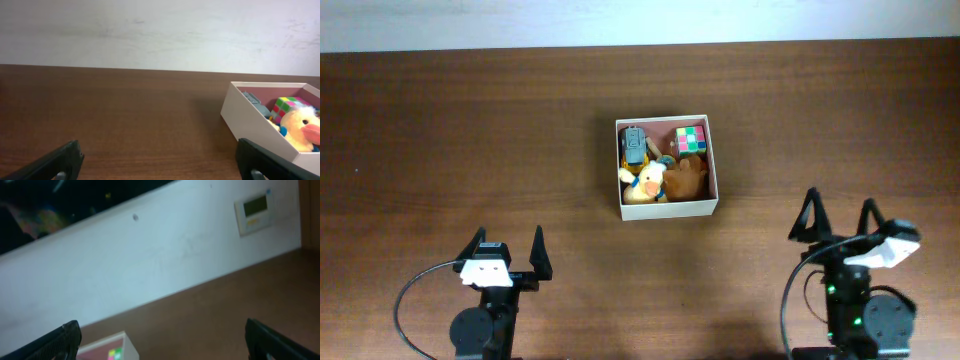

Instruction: Pack container

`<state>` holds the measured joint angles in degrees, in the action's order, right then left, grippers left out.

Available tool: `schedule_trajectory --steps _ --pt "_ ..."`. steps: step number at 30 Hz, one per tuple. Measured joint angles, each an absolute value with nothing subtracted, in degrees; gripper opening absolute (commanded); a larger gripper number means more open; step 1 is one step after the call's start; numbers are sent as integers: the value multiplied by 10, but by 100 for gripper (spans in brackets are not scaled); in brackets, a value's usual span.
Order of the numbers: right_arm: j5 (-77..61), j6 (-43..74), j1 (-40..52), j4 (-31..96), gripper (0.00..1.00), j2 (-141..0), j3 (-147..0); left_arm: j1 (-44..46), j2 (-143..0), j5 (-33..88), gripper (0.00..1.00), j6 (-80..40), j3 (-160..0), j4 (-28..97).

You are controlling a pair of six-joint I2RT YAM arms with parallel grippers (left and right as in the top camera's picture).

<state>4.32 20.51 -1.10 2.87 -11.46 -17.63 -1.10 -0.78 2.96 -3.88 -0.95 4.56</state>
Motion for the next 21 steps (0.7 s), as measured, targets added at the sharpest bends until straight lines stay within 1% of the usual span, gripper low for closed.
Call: schedule_trajectory --steps 3,7,13,21 --pt "43 205 -11 -11 99 -66 -117 -11 -8 30 99 -39 -10 46" --pt "43 205 -11 -31 99 -15 -76 -11 -8 30 99 -39 -10 46" --pt "43 201 -10 -35 99 -8 -56 -11 -8 30 99 -39 -10 46" --pt "45 141 32 -25 99 -8 -9 -11 -8 30 99 -39 -10 46"
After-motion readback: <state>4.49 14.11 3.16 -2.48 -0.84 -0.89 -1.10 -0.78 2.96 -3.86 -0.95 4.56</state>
